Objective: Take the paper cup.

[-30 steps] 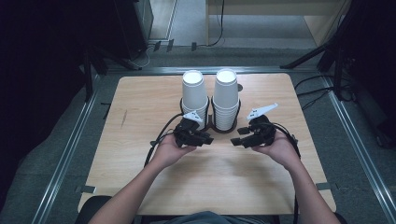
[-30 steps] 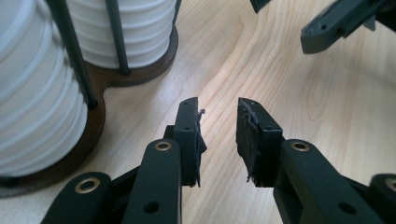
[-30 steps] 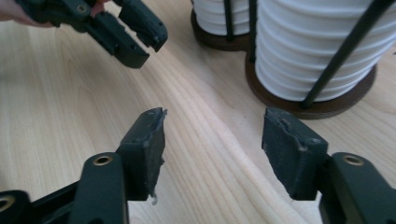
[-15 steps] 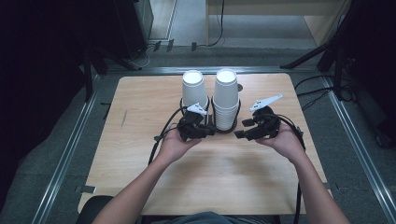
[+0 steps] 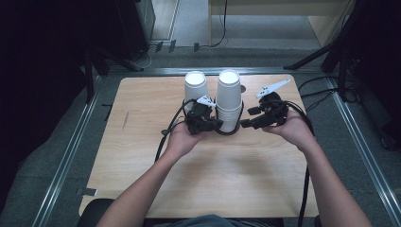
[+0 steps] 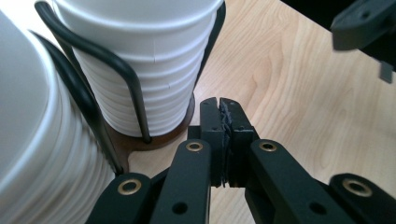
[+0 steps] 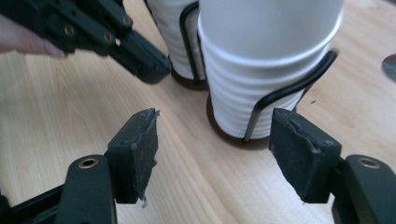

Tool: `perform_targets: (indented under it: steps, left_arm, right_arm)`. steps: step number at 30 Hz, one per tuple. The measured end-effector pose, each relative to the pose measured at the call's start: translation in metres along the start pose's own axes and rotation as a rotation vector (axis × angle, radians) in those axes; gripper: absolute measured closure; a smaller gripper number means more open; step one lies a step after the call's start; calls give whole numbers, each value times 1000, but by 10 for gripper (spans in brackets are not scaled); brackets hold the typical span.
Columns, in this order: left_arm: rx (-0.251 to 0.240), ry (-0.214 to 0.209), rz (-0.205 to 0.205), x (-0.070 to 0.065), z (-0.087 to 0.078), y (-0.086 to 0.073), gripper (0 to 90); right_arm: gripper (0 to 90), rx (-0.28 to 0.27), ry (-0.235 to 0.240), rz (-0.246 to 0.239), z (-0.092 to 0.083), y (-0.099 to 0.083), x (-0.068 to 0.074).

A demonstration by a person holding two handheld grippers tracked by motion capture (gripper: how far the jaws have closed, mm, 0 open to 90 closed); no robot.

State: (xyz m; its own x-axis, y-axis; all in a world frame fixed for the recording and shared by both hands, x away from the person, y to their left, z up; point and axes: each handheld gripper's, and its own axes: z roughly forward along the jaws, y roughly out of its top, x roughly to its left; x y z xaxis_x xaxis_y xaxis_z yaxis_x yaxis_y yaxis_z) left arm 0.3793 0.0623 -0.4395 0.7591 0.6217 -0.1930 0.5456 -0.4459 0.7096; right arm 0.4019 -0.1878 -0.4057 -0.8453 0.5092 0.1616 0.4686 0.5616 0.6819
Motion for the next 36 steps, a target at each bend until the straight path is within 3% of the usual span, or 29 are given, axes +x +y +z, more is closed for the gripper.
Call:
perform_targets:
  steps: [4,8,11,18,28,36]
  left_arm:
    - [4,18,2,-2,2,6,895]
    - [3,69,18,-7,4,13,894]
    - [-19,87,-14,-10,5,17,895]
    - [-37,130,-42,-9,6,19,894]
    - [-43,138,-60,-4,10,18,893]
    - [-42,144,-57,-5,10,17,893]
  right_arm:
    - [298,-2,-4,-2,-5,11,-3]
    - [283,-1,-13,-9,-7,21,-7]
    - [272,-16,-12,-1,-8,28,-10]
    - [248,-27,-24,-4,-11,46,-12]
    - [216,-43,-37,-35,-8,73,-13]
    - [189,-17,-71,-49,0,91,-11]
